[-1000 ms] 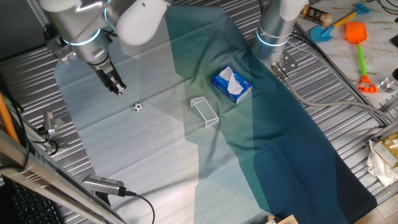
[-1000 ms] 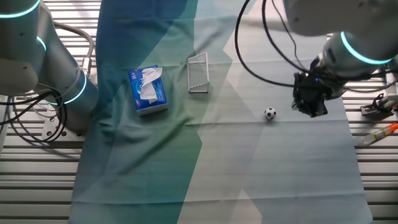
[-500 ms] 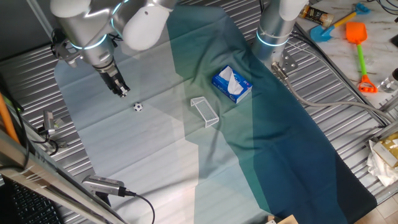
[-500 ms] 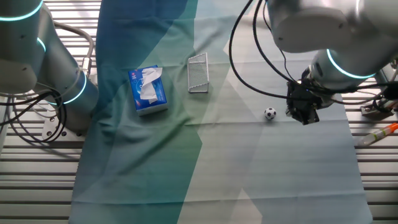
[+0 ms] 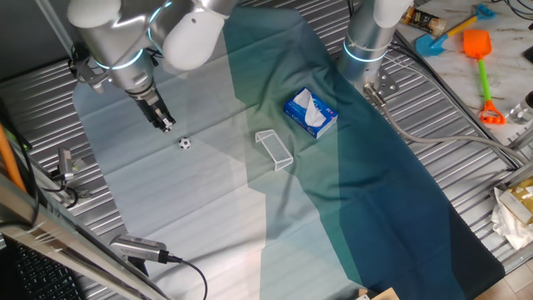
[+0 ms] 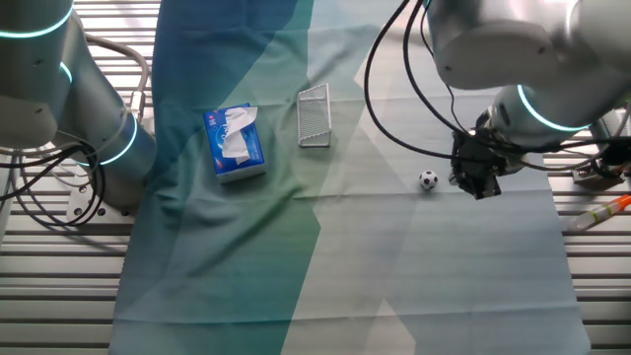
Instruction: Push the soccer ball into the goal
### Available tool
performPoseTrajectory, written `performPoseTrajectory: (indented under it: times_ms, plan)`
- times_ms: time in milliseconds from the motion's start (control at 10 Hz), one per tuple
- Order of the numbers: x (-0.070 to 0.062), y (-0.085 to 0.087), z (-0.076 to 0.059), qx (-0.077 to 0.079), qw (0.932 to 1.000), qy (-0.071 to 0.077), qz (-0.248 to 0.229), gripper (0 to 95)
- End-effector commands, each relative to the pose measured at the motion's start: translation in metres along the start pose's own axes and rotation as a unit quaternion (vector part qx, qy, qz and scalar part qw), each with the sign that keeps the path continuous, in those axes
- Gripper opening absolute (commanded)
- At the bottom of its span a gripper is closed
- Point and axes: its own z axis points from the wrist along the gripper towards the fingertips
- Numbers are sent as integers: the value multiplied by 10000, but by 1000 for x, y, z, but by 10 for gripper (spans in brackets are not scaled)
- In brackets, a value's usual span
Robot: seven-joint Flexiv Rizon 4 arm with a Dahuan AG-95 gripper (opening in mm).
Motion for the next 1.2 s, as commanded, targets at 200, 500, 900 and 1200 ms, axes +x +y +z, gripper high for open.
performPoseTrajectory:
  times_ms: [200, 500, 900, 1200]
  plan:
    - [7, 1, 4, 72, 10000, -39, -8, 0]
    - [8, 1, 4, -20, 9999, -130, 77, 0]
    - [9, 0, 4, -408, 9982, -338, 264, 0]
    - [7, -1, 3, -315, 9986, -240, 341, 0]
